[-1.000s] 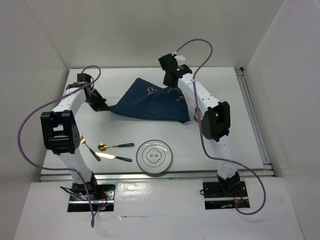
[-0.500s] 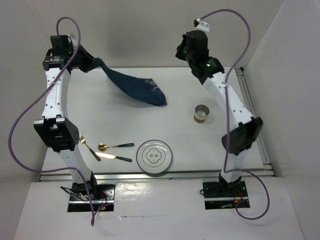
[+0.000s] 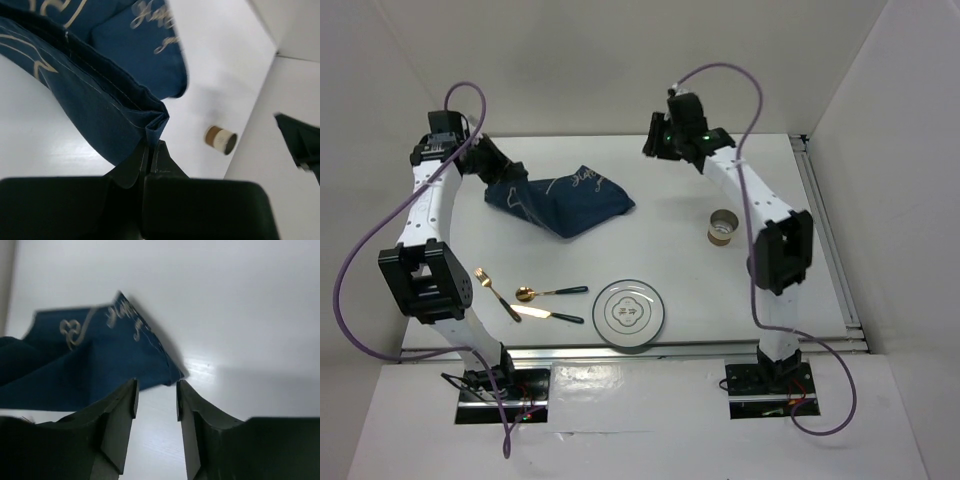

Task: Set the dinner table for one person

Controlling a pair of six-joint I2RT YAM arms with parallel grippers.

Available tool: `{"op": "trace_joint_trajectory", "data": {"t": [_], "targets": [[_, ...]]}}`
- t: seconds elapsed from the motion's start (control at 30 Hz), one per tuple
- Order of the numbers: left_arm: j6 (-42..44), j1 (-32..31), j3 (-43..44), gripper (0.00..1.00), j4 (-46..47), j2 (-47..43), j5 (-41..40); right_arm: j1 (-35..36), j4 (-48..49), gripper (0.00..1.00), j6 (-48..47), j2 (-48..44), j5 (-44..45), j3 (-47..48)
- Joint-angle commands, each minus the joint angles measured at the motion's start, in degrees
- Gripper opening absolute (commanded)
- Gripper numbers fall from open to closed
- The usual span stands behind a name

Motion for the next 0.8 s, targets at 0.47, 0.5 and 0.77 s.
{"op": "trace_joint_trajectory", "data": {"t": [0.47, 0.5, 0.77], "targets": [[4.5, 0.6, -6.2, 0.0, -1.9, -1.3, -5.4, 3.9, -0.7, 1.0, -9.1, 28.7, -8.2, 17.7], [4.5, 1.1, -6.2, 0.0, -1.9, -1.3, -5.4, 3.9, -0.6, 1.0, -9.1, 29.8, -9.6, 18.7], [5.0, 1.6, -4.8, 0.0, -2.6, 0.5, -4.3, 5.2, 0.2, 0.9, -8.0, 38.0, -14.6, 26.5]]}}
